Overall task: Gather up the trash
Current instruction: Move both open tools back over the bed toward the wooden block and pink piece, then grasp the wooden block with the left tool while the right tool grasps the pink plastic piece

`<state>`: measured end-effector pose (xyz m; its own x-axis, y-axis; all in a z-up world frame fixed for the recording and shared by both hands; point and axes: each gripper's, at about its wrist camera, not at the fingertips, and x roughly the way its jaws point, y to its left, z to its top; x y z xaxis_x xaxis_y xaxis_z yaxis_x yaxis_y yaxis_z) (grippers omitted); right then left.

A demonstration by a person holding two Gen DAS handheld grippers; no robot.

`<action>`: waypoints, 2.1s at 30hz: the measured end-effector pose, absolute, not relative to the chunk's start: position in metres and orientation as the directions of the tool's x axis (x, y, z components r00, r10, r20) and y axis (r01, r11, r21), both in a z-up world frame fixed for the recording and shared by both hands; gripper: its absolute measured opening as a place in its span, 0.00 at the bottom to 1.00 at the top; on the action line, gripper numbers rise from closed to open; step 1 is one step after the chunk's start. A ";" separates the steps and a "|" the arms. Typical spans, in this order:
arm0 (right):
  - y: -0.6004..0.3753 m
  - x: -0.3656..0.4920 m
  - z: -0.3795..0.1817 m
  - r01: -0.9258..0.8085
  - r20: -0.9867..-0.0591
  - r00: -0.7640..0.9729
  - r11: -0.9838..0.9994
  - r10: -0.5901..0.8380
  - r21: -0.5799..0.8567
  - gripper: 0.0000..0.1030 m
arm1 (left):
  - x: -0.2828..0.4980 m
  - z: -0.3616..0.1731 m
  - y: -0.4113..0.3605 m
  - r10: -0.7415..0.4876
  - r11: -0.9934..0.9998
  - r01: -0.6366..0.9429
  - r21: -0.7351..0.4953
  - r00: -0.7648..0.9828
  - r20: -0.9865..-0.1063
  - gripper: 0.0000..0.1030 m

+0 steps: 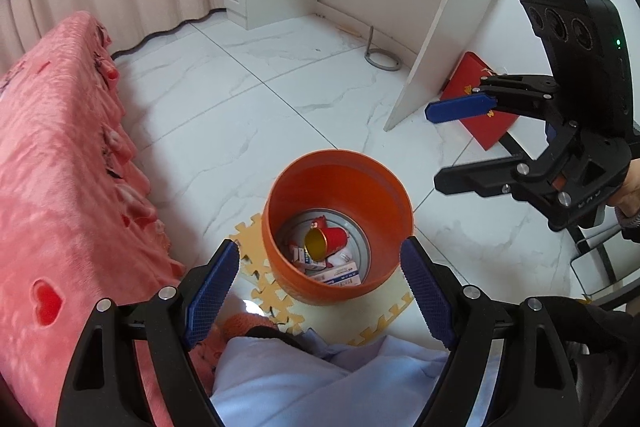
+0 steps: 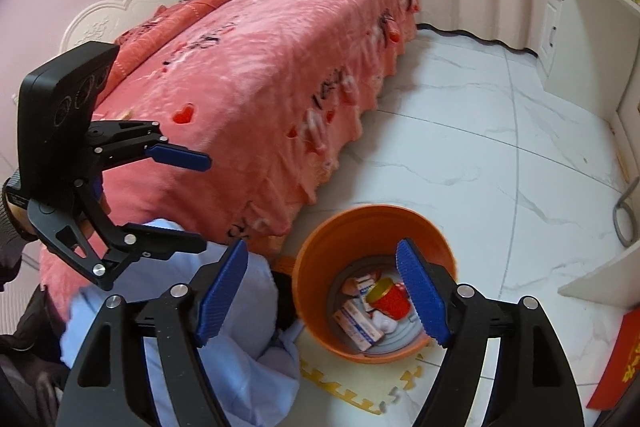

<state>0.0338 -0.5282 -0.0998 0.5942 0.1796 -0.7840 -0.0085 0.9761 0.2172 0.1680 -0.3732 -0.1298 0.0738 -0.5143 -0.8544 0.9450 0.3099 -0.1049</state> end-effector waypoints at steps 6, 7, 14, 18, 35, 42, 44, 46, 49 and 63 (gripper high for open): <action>-0.487 0.030 -0.077 -0.090 -0.759 0.611 0.973 0.223 0.214 0.83 | 0.159 -0.101 -0.331 -0.541 0.373 0.924 -0.084 0.143 -0.829 0.89; -0.480 0.030 -0.073 -0.102 -0.754 0.615 0.971 0.231 0.214 0.84 | 0.157 -0.099 -0.325 -0.543 0.383 0.920 -0.080 0.154 -0.825 0.89; -0.417 0.032 -0.051 -0.220 -0.731 0.614 0.954 0.299 0.205 0.87 | 0.141 -0.081 -0.262 -0.531 0.484 0.873 -0.054 0.244 -0.811 0.92; -0.381 0.037 -0.043 -0.279 -0.725 0.601 0.939 0.335 0.202 0.87 | 0.135 -0.076 -0.221 -0.514 0.553 0.832 -0.048 0.296 -0.805 0.92; -0.228 0.094 -0.044 -0.512 -0.742 0.486 0.839 0.461 0.186 0.88 | 0.140 -0.080 -0.065 -0.410 0.788 0.612 -0.068 0.439 -0.800 0.92; -0.181 0.141 -0.048 -0.573 -0.750 0.452 0.802 0.483 0.171 0.88 | 0.171 -0.086 -0.022 -0.381 0.828 0.554 -0.079 0.455 -0.805 0.92; -0.169 0.158 -0.049 -0.589 -0.749 0.446 0.791 0.491 0.167 0.88 | 0.185 -0.088 -0.016 -0.379 0.828 0.555 -0.079 0.451 -0.808 0.92; -0.160 0.172 -0.051 -0.602 -0.751 0.442 0.783 0.491 0.158 0.88 | 0.200 -0.089 -0.012 -0.385 0.819 0.569 -0.074 0.450 -0.806 0.92; -0.145 0.196 -0.057 -0.627 -0.750 0.431 0.764 0.501 0.150 0.88 | 0.225 -0.092 -0.007 -0.402 0.791 0.609 -0.060 0.444 -0.801 0.92; -0.100 0.304 -0.123 -0.712 -0.792 0.387 0.699 0.471 0.068 0.83 | 0.328 -0.129 0.003 -0.426 0.669 0.743 -0.010 0.372 -0.824 0.92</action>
